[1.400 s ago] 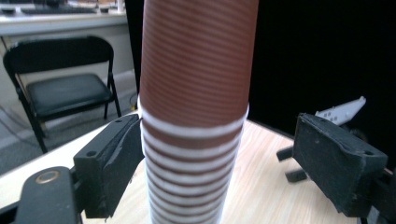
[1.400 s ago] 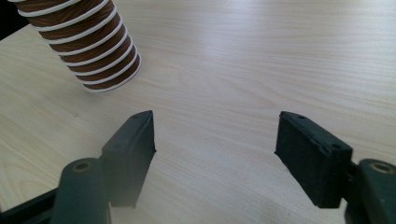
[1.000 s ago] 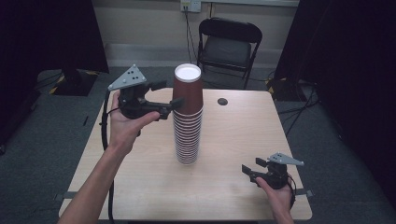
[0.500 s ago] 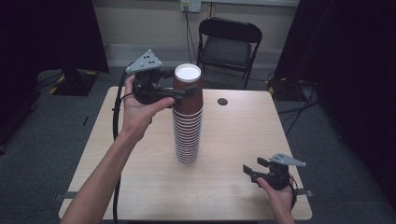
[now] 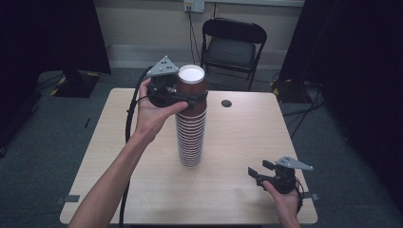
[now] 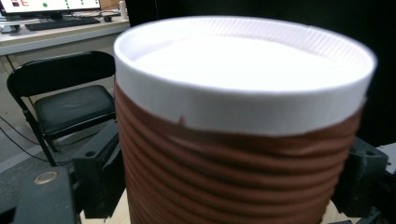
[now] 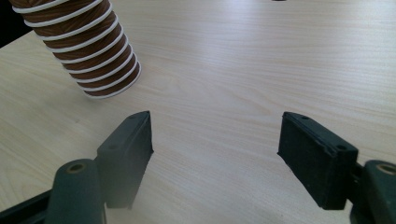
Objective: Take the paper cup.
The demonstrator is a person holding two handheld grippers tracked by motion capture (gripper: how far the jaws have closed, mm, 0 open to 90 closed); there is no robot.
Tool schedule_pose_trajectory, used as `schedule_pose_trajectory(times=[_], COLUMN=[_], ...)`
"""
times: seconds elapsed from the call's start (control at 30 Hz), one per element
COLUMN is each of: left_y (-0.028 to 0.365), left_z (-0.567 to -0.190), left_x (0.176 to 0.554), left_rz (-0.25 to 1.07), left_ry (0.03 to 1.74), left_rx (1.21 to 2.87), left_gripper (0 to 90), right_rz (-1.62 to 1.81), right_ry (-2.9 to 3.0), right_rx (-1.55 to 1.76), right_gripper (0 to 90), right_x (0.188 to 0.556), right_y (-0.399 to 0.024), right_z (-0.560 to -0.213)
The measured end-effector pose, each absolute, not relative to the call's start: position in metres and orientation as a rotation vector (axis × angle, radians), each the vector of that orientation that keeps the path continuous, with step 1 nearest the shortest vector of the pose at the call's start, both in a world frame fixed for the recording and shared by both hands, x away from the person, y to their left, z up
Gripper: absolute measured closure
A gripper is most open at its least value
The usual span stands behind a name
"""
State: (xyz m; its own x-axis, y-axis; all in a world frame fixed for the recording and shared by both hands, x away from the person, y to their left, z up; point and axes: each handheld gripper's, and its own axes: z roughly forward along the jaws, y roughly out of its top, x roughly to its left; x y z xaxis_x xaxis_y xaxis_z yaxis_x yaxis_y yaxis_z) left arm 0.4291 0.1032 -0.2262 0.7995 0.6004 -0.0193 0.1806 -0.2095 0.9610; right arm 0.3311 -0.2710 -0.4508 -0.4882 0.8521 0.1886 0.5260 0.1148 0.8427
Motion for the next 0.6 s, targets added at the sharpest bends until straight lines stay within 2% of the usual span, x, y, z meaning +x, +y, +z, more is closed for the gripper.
schedule_pose_trajectory(times=[0.6], left_y=[0.098], left_z=[-0.245], left_x=[0.431], left_rz=[0.445], left_ry=[0.618], left_rx=[1.815], left_gripper=[9.8], right_rz=[1.317], right_ry=[2.042], right_rx=[1.382], right_gripper=[24.6], right_x=[0.333], right_y=[-0.274], right_z=[-0.453])
